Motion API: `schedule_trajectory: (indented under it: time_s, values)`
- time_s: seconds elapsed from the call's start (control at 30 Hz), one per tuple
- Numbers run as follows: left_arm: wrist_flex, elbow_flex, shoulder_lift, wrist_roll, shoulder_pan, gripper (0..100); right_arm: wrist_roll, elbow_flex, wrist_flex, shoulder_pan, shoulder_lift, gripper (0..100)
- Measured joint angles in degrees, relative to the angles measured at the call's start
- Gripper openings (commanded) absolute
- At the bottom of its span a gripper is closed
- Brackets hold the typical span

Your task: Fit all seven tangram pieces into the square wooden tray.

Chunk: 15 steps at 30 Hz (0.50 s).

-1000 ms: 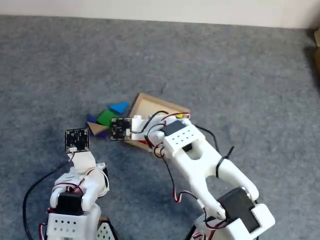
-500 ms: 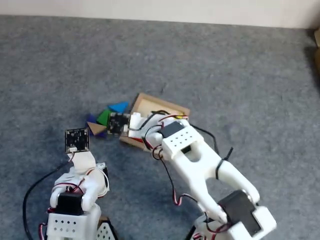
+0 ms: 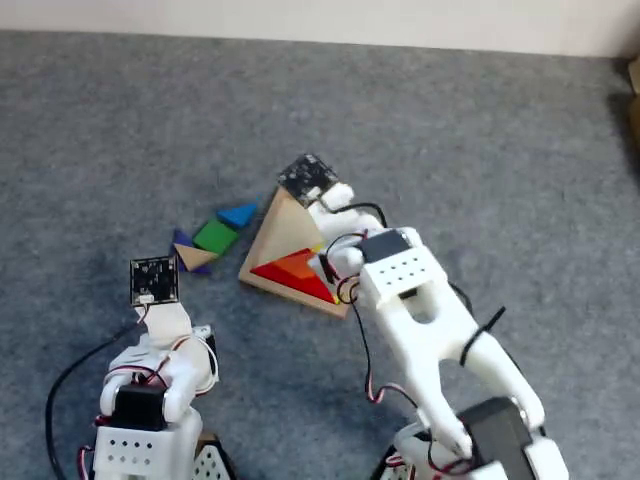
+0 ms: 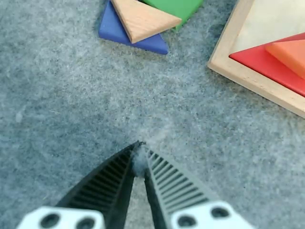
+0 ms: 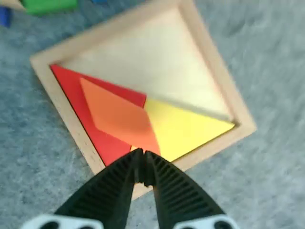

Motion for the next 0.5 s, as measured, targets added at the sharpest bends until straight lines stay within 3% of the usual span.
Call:
schedule_trajectory:
  time_s: [0.5]
  values:
    - [0.0, 0.0, 0.0, 0.0, 0.0, 1, -0.7, -8.8, 0.0, 0.0, 12.3, 0.5]
